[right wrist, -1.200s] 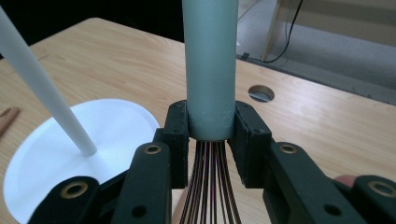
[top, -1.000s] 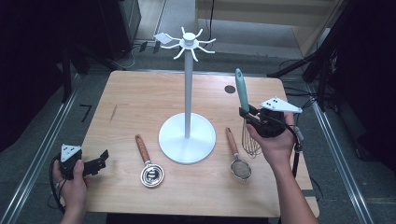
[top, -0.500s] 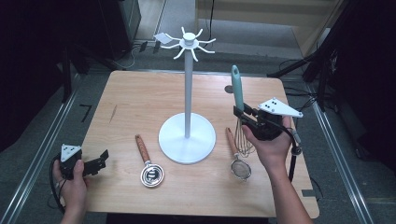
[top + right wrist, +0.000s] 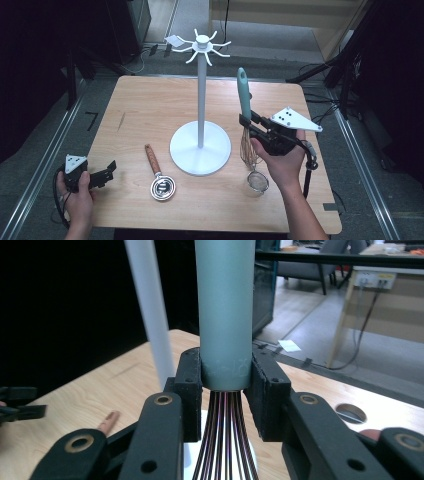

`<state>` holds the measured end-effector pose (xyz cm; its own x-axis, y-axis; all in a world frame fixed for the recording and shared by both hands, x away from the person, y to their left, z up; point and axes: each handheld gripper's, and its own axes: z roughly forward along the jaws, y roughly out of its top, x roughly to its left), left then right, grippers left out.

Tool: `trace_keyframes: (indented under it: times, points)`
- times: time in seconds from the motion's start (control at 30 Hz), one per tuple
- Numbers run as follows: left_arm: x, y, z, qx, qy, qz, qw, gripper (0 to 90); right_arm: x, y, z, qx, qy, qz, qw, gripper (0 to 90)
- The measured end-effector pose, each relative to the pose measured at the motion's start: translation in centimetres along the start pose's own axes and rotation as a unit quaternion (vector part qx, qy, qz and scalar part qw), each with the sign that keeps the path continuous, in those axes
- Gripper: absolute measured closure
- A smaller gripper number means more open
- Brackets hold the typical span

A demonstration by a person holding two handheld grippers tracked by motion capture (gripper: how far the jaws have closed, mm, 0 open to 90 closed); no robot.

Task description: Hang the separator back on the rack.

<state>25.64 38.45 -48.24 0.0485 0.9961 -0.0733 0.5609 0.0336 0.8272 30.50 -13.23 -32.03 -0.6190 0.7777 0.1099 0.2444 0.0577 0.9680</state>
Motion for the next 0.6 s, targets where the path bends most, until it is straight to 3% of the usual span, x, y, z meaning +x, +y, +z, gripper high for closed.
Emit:
trace_keyframes:
  times: [0.6]
  points:
    - [0.0, 0.0, 0.0, 0.0, 0.001, -0.001, 1.0, 0.0, 2.4, 1.0, -0.1, -0.032, 0.038, -0.007, 0.9988, 71.0]
